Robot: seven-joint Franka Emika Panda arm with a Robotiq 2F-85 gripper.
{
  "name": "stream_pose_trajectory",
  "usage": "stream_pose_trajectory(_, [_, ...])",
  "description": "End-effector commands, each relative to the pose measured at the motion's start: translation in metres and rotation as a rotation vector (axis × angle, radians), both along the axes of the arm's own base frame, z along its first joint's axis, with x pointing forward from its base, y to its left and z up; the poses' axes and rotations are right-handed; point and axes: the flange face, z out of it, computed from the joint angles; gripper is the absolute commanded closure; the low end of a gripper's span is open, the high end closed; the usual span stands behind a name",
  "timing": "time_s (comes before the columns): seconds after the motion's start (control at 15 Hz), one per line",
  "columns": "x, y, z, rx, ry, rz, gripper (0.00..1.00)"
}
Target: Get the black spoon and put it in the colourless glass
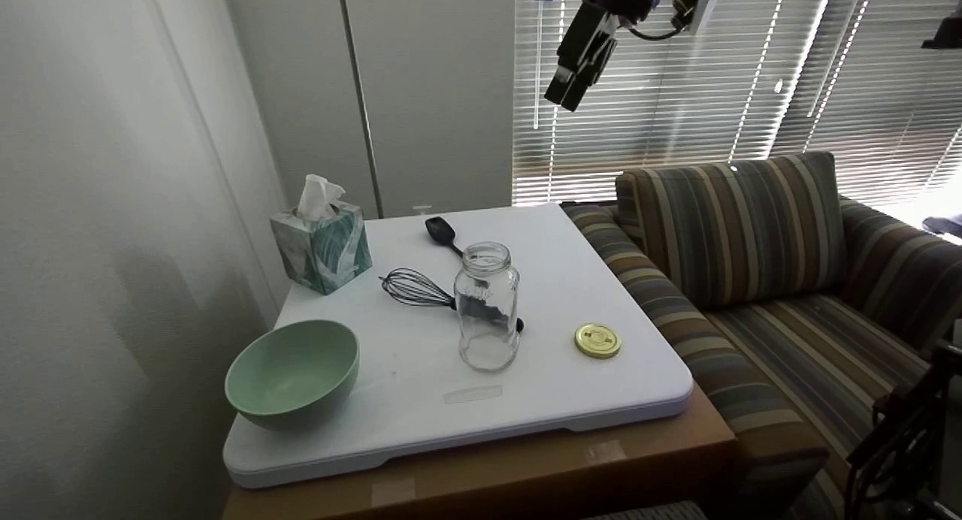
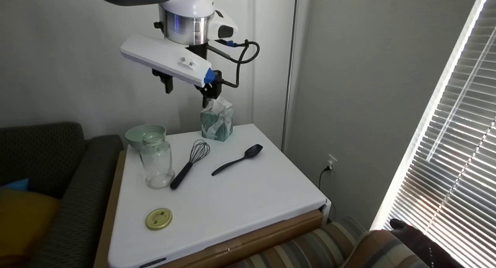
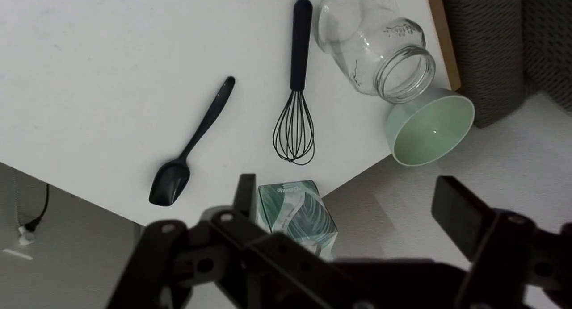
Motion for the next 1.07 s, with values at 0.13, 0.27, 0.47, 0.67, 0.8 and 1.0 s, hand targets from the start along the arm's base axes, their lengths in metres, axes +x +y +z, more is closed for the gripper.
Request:
stream_pose_trajectory(0.13, [0.009, -0.009, -0.019, 0.015, -0.002, 0.005, 0.0])
stream_pose_trajectory(0.27, [0.023, -0.036, -0.04, 0.072, -0.023, 0.005, 0.0])
stream_pose_trajectory(0.47, [0.045, -0.08, -0.062, 0.128, -0.055, 0.012, 0.0])
stream_pose_trajectory(0.67, [0.081, -0.1, -0.076, 0.117, -0.063, 0.07, 0.0])
stream_pose_trajectory(0.8, [0.105, -0.094, -0.084, 0.128, -0.057, 0.115, 0.0])
stream_pose_trajectory(1.0, [0.101, -0.087, -0.081, 0.116, -0.05, 0.113, 0.0])
